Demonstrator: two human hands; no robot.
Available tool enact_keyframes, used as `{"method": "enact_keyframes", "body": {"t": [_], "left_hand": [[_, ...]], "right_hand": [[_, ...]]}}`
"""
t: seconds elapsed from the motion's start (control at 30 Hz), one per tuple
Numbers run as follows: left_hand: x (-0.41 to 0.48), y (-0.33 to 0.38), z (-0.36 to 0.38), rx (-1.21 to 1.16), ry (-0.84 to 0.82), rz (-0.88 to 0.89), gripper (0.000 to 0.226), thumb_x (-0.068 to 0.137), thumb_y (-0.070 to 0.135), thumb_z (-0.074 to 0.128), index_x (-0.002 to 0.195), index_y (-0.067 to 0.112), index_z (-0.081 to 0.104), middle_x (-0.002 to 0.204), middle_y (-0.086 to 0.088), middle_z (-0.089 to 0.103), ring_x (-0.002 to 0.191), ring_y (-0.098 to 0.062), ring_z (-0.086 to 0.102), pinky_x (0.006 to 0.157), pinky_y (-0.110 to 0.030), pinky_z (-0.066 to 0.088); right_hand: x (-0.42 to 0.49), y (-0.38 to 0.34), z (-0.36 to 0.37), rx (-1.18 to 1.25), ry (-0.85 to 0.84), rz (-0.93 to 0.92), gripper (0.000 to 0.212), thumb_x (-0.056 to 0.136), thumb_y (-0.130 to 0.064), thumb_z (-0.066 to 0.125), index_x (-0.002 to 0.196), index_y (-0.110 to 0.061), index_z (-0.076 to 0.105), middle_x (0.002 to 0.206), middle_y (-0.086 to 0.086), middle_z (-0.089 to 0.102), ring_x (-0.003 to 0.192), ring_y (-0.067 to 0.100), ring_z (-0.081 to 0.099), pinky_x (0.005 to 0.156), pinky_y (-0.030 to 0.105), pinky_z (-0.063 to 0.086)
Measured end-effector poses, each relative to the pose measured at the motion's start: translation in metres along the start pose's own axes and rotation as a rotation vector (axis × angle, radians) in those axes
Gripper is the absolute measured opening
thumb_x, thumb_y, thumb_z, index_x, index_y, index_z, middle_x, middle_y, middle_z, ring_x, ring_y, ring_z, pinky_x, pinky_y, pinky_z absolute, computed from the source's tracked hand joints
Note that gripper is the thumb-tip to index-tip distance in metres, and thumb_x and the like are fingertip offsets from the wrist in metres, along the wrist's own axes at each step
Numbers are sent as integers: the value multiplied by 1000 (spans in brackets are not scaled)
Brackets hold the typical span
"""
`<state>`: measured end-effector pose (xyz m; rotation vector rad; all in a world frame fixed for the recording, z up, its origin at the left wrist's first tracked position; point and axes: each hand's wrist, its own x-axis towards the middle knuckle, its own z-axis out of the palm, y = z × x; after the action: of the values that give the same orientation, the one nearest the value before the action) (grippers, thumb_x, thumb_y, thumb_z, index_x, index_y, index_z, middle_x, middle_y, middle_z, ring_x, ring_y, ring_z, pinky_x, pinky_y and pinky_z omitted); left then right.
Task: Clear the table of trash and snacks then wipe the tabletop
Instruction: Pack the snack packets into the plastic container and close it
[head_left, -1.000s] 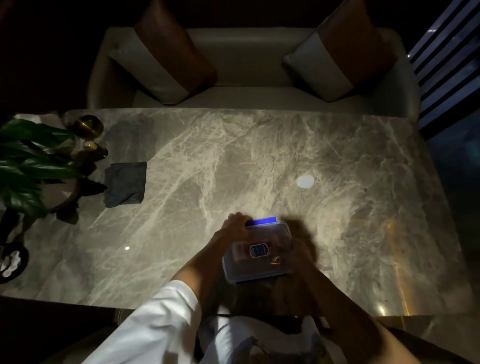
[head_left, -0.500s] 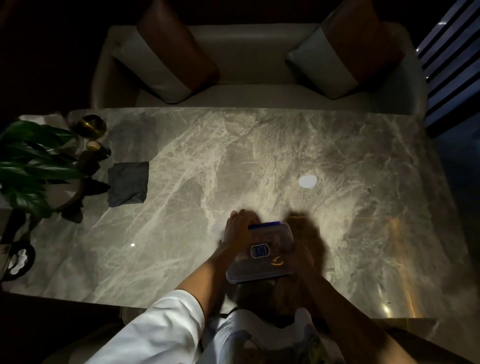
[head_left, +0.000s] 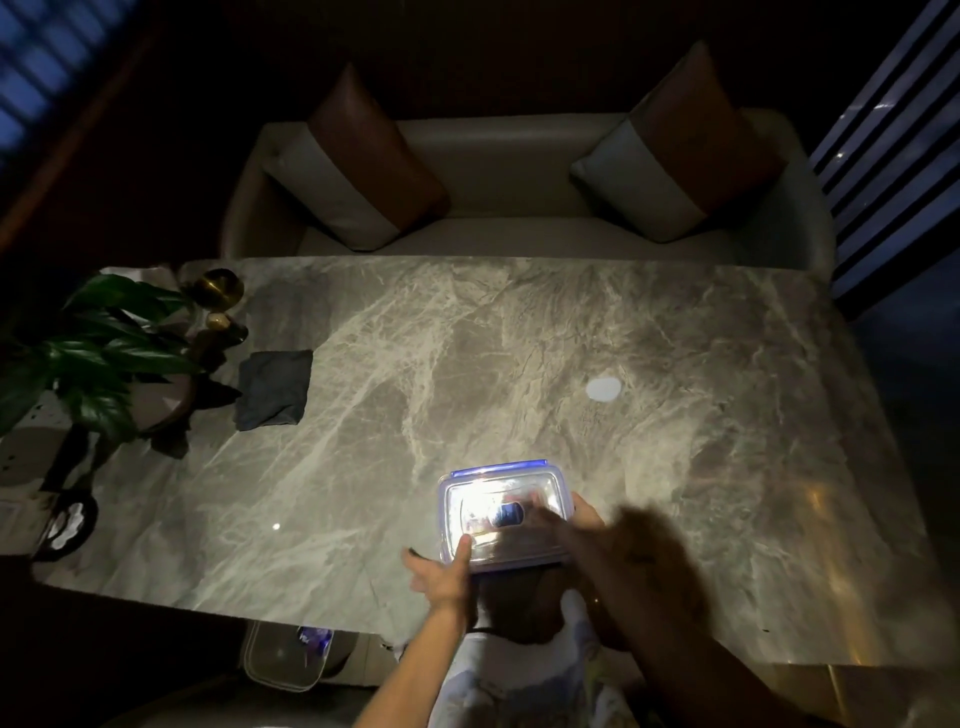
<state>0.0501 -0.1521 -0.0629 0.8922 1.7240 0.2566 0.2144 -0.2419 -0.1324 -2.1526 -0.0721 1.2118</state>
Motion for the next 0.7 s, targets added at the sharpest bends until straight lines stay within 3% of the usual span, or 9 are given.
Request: {"method": "enact_keyframes", "body": {"t": [0.1, 0.13, 0.23, 0.33, 0.43, 0.47, 0.53, 0.6, 0.7], "left_hand": [[4, -7, -3, -296, -266, -229, 66, 82, 36, 72, 130, -3, 51, 108, -20, 66, 80, -29, 68, 60, -33, 60], [20, -22, 1, -284, -295, -253, 70, 76, 44, 76, 127, 0, 55, 107, -19, 69, 83, -30, 70, 64, -34, 61], [19, -35, 6, -327, -410, -358, 94, 62, 59, 81, 135, 9, 51, 127, -15, 64, 112, -30, 65, 98, -43, 53], [-21, 3, 2, -481, -436, -429, 55, 93, 51, 52, 132, 13, 48, 130, -7, 57, 106, -15, 62, 73, -21, 58], [-9, 4, -1, -392, -455, -443, 54, 97, 42, 48, 138, 7, 43, 133, -20, 53, 119, -35, 54, 88, -43, 53], [-10, 7, 0, -300, -455, -383, 57, 97, 42, 48, 139, 5, 42, 132, -22, 54, 117, -37, 53, 85, -46, 55], [-9, 10, -1, -211, -472, -286, 57, 97, 42, 45, 138, 3, 43, 124, -22, 58, 110, -35, 56, 70, -39, 60], [-7, 13, -4, -171, -462, -301, 48, 99, 37, 45, 135, 4, 46, 113, -20, 60, 103, -32, 58, 75, -39, 55], [1, 11, -4, -100, -442, -267, 44, 99, 29, 47, 135, 3, 46, 126, -18, 57, 114, -30, 58, 79, -37, 57]], "right_hand": [[-19, -14, -4, 1, 13, 18, 58, 59, -64, 74, 105, -29, 66, 93, -7, 74, 85, 16, 70, 80, 40, 60], [-20, -16, -6, -9, 13, 20, 59, 60, -63, 73, 106, -28, 65, 95, -5, 73, 87, 18, 70, 79, 41, 60], [-19, -19, -8, -63, 18, 3, 64, 63, -64, 69, 114, -25, 64, 104, 1, 72, 94, 23, 69, 83, 42, 59], [-28, -27, -9, -76, 22, -9, 55, 73, -54, 73, 116, -21, 64, 107, 4, 71, 96, 25, 68, 84, 37, 57], [-30, -29, -9, -33, 22, 3, 45, 77, -43, 74, 114, -20, 65, 102, 2, 72, 89, 22, 68, 80, 31, 56], [-31, -30, -10, -34, 15, 9, 43, 78, -42, 74, 114, -19, 65, 101, 2, 71, 87, 21, 67, 78, 29, 54], [-32, -35, -10, -55, 18, 6, 45, 79, -43, 73, 115, -17, 65, 105, 5, 71, 90, 23, 67, 78, 28, 53], [-32, -37, -9, -67, 30, 1, 49, 78, -44, 74, 116, -15, 64, 111, 8, 70, 98, 27, 66, 83, 32, 53], [-32, -37, -9, -95, 43, -5, 55, 77, -46, 74, 119, -13, 63, 113, 10, 70, 101, 30, 66, 85, 39, 56]]}}
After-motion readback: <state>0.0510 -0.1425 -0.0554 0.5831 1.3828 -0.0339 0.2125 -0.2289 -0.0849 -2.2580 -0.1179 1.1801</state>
